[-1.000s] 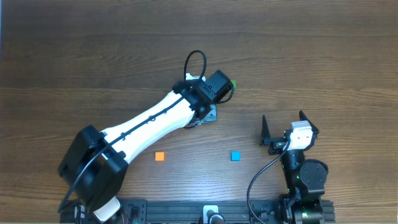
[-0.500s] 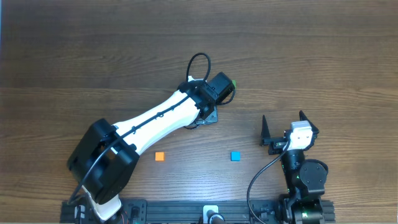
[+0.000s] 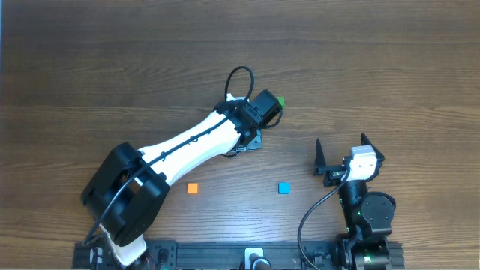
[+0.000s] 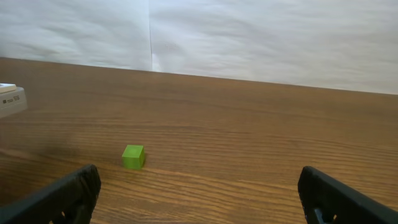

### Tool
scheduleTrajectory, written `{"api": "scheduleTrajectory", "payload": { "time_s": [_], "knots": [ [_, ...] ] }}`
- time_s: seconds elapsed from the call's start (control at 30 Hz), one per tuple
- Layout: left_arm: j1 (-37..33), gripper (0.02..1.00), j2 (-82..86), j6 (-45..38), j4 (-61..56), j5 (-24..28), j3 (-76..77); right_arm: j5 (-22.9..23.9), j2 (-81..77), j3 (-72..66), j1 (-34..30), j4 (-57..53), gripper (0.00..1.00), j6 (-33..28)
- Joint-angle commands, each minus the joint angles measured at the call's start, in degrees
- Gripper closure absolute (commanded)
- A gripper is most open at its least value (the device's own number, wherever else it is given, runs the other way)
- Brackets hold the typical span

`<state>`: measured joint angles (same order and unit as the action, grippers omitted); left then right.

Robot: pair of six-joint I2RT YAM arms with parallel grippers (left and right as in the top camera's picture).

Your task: Stack Cubes

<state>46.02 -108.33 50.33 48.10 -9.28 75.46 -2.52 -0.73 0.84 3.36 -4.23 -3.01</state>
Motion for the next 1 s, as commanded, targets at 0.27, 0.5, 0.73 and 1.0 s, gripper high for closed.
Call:
{"api": "scheduleTrajectory", "payload": {
  "time_s": [0.27, 0.5, 0.73, 1.0],
  "knots": [
    [-1.11, 0.976, -0.46, -1.95, -0.35, -0.42, -0.63, -0.63, 0.39, -0.55, -0.42, 0.17, 0.009, 0.13],
    [-1.18, 0.978, -0.46, -2.14, -0.35, -0.42, -0.63, -0.63, 0.39, -0.55, -0.42, 0.17, 0.009, 0.13],
    [-1.18, 0.974, -0.46, -2.12, -0.48, -0.39, -1.81, -0.63, 0.39, -0.55, -0.42, 0.17, 0.009, 0.13],
    [-1.18, 0.976, -0.46, -2.12, -1.57, -0.22, -2.05, -0.63, 0.39, -0.55, -0.42, 0.17, 0.007, 0.13]
  ]
}}
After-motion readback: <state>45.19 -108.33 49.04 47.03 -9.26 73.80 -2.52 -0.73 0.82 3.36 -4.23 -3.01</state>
